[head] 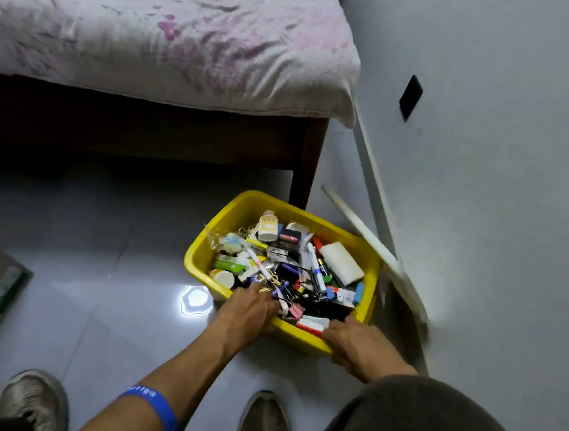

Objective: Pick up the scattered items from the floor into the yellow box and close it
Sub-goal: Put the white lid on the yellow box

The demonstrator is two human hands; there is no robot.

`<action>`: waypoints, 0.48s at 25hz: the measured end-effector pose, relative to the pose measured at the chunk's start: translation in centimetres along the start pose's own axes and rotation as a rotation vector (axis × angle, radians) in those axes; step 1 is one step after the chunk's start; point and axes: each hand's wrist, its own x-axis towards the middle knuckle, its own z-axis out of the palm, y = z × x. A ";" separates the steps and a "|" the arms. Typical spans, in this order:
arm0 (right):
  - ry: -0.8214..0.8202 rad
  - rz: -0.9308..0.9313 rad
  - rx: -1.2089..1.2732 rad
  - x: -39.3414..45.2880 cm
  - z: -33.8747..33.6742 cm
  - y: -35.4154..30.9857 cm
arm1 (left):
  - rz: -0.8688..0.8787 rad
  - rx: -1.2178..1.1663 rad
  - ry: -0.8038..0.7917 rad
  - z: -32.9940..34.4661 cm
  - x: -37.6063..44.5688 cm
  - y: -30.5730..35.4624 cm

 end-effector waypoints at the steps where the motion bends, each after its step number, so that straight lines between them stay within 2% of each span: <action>1: 0.047 0.000 -0.028 0.7 -0.4 0.1 | -0.029 -0.004 -0.004 0.2 -0.1 -0.4; 4: 0.180 0.034 -0.065 3.6 -2.0 0.3 | -0.128 -0.017 -0.019 0.6 -0.1 -1.5; 7: 0.281 0.031 0.095 5.2 -2.6 0.0 | -0.235 -0.040 -0.016 1.2 0.2 -2.4; 10: 0.455 0.128 0.186 6.4 -2.8 0.7 | -0.336 -0.039 -0.032 1.2 0.1 -3.5; 12: 0.492 0.237 0.212 7.5 -2.3 1.1 | -0.389 -0.059 -0.044 1.4 -0.3 -4.6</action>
